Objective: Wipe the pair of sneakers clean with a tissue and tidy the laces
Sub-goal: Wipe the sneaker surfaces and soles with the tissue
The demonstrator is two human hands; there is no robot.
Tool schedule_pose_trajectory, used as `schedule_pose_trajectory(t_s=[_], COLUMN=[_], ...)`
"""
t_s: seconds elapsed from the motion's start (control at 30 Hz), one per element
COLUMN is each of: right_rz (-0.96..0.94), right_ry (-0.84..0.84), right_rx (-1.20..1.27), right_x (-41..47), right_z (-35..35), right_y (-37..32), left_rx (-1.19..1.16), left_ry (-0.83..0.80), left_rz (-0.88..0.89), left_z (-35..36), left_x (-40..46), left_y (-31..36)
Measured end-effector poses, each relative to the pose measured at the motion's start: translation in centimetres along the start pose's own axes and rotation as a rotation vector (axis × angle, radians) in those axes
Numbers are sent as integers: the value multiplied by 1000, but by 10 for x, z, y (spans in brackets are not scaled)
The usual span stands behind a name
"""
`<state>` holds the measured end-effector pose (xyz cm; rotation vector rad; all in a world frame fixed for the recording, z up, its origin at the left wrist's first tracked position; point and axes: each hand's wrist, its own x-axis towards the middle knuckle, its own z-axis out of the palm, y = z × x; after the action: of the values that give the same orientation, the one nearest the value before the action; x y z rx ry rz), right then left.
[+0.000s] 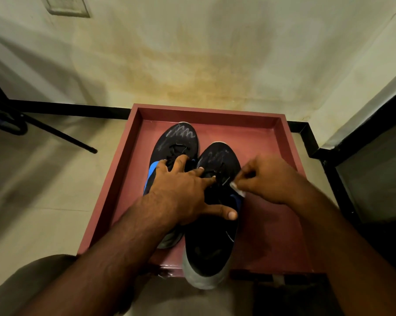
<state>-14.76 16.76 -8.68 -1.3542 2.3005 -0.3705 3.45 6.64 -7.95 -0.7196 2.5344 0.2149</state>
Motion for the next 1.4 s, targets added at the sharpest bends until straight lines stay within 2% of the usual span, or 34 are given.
schedule_pose_trajectory(t_s=[0.07,0.1,0.13,0.27,0.4,0.5,0.6,0.8,0.87,0.97,1.07,1.13,1.2,1.3,1.37,1.4], right_rz=[-46,-78,-109,-98,-40,-33,-114,-229,-254,-226,-65,-24,-35,-104,-138,-136], right_ry=[388,498,523,262,158,202,262,544,559,328,89,-8,63,480,539,466], right_rx=[106,126,118,-290,-241,-184,-270,-120,-155,-313,-317,-324,-232,-48,-129,-199], right_x=[15,23,30,41,29,23,32,70,73,61,44,32,23,31,43,51], right_z=[3,5,9,40,37,32,43,40,36,39,21,14,12,12,17,25], right_y=[5,4,1,-11,-20,-11,-9,-5,-1,-6,-16,-14,-11,-10,-14,-13], left_rx=[13,22,26,7,2,34,43,35,30,-9,-12,1,5,10,10,7], left_ry=[-25,-31,-30,1,19,-1,-30,-34,-38,-27,-15,-10,-4,-9,-14,-13], left_rz=[8,14,18,16,18,20,29,27,28,18,17,19,16,16,14,13], left_z=[-2,-2,-2,2,5,5,4,6,6,5,6,8,9,6,4,4], left_x=[1,1,1,2,3,4,5,7,8,9,9,9,8,6,4,4], left_y=[0,0,0,-1,-2,1,1,0,-1,-3,-2,-1,-1,0,1,1])
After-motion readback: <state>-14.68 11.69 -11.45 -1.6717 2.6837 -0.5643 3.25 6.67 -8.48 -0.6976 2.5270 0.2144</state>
